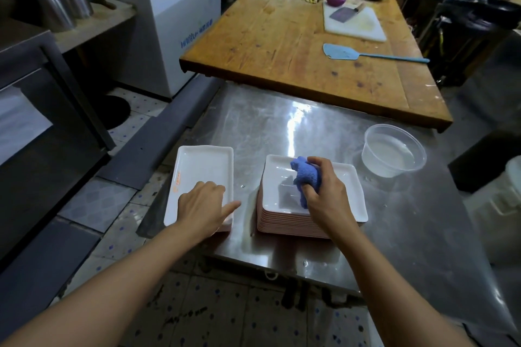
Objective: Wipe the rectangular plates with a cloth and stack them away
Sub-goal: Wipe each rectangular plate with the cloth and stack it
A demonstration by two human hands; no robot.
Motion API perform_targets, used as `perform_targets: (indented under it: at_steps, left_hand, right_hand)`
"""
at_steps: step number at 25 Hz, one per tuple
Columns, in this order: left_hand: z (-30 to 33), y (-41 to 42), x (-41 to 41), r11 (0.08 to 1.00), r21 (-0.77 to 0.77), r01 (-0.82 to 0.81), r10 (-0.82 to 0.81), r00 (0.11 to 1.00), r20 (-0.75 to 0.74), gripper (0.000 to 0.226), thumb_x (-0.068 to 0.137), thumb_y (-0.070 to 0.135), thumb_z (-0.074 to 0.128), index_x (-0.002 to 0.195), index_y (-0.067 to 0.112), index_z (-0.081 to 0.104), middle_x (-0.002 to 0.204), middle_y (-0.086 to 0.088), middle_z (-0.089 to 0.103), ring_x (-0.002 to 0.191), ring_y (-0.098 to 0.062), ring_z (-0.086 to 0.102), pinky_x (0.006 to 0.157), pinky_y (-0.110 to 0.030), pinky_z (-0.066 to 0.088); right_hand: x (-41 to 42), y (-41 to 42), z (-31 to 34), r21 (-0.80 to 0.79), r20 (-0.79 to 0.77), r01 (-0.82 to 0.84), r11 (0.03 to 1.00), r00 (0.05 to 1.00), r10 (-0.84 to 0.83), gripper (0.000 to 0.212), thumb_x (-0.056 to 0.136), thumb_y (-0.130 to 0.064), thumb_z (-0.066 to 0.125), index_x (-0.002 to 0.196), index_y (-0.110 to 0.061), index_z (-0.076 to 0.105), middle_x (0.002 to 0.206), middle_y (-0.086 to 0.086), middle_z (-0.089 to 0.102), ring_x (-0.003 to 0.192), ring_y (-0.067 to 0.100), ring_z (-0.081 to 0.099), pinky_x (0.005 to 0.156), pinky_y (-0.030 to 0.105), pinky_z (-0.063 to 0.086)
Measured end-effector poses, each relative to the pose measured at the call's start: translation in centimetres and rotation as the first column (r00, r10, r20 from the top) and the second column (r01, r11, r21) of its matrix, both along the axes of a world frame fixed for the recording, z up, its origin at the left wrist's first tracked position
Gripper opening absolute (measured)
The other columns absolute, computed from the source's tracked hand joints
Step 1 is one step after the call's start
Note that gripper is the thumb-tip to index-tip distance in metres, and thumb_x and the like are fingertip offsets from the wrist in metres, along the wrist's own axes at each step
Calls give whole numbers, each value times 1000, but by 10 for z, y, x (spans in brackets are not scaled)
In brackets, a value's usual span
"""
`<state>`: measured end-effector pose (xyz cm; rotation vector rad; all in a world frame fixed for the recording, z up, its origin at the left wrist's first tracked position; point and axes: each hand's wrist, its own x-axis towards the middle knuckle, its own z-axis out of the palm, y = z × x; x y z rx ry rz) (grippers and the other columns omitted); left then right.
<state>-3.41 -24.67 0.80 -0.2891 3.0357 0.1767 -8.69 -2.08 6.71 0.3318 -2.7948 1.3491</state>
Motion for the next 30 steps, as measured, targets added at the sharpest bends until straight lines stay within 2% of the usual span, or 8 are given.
perform_targets:
  at_steps: [2, 4, 7, 12, 17, 24, 27, 30]
  left_hand:
    - [13, 13, -18, 972, 227, -62, 77, 995, -60, 52, 87, 60, 46, 122, 22, 55, 120, 2, 61, 111, -22, 55, 81, -36, 46]
    - [23, 27, -32, 894, 434, -111, 135, 991, -25, 52, 85, 56, 53, 126, 24, 53, 118, 3, 63, 108, -21, 57, 86, -36, 47]
    - [29, 44, -46, 810, 565, -157, 140, 987, 73, 54, 81, 46, 62, 129, 23, 51, 105, 5, 66, 103, -21, 59, 90, -37, 48]
    - [25, 57, -55, 792, 588, -160, 121, 987, 106, 56, 74, 27, 67, 127, 23, 51, 97, -3, 68, 92, -23, 64, 80, -34, 52]
    - [20, 59, -60, 786, 586, -200, 142, 979, 143, 46, 73, 17, 62, 116, 23, 48, 81, 1, 63, 82, -24, 63, 75, -36, 54]
    - [18, 61, -63, 746, 616, -254, 157, 966, 208, 40, 65, 3, 56, 96, 24, 43, 76, -6, 61, 64, -25, 62, 63, -40, 57]
    - [19, 64, -62, 714, 648, -265, 176, 964, 200, 39, 65, 0, 53, 96, 22, 44, 74, -8, 59, 58, -26, 60, 56, -39, 56]
    - [18, 66, -62, 726, 632, -271, 206, 963, 175, 38, 69, -1, 51, 99, 21, 44, 78, -9, 60, 61, -26, 60, 55, -34, 53]
  right_hand:
    - [-11, -10, -5, 29, -9, -19, 999, 1000, 20, 39, 84, -4, 58, 120, -18, 46, 112, 3, 59, 93, 21, 55, 73, 26, 40]
    - [-23, -20, -10, 115, -36, -48, 992, 998, 52, 42, 81, 0, 59, 120, -14, 50, 115, 8, 58, 103, 28, 51, 76, 29, 37]
    - [-35, -30, -22, 337, -50, -131, 932, 986, 157, 42, 76, -7, 67, 117, -12, 60, 133, 8, 47, 122, 31, 38, 94, 28, 30]
    - [-39, -43, -36, 368, -94, -161, 916, 973, 209, 30, 84, -1, 55, 110, -8, 69, 126, 10, 54, 110, 33, 46, 86, 36, 41]
    - [-46, -34, -42, 506, -128, -169, 846, 955, 267, 28, 89, -9, 51, 112, -9, 68, 126, 6, 53, 105, 28, 47, 81, 34, 37]
    - [-59, 57, -33, 632, -133, 89, 770, 991, -5, 27, 91, -10, 46, 114, -14, 60, 123, 7, 50, 111, 26, 45, 89, 30, 39]
    - [-59, 64, -29, 659, -92, 33, 751, 995, 38, 27, 93, -11, 44, 114, -12, 61, 127, 6, 51, 115, 25, 44, 91, 31, 39]
    - [-48, 71, -23, 658, -38, -50, 751, 994, 100, 23, 93, -15, 45, 101, -10, 66, 125, 2, 58, 114, 25, 47, 91, 33, 40]
